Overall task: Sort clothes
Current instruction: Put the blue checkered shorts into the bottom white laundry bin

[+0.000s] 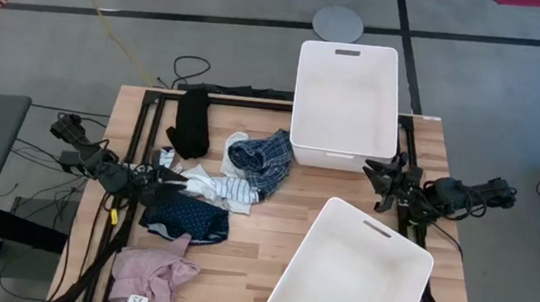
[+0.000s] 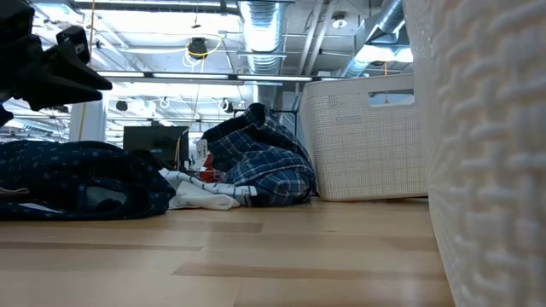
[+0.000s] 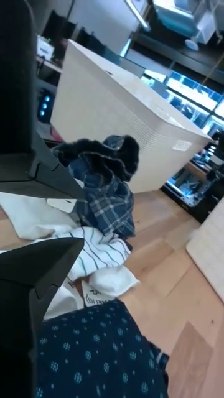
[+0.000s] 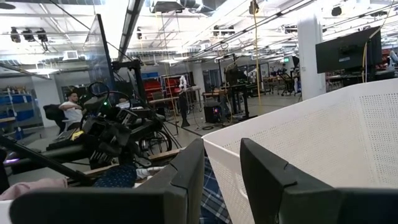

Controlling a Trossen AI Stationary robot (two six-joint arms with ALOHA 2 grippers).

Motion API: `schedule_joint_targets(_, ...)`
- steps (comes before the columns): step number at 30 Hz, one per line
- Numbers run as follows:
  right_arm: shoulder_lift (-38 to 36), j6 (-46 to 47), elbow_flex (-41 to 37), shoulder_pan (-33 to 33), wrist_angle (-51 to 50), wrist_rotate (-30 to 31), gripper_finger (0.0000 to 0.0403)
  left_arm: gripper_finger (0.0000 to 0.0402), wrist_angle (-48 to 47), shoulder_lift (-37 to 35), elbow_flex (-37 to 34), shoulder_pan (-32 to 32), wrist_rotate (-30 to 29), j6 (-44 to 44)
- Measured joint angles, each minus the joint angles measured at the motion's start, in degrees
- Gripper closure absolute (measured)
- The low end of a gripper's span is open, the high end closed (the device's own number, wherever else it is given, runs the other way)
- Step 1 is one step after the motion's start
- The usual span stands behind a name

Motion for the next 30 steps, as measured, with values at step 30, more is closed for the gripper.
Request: schedule_joint_targets(30, 0.0, -0.1, 0.0, 0.0, 0.0, 0.0, 0.0280, 0.0297, 0.1, 0.0, 0.0, 0.0, 0.8, 2.1)
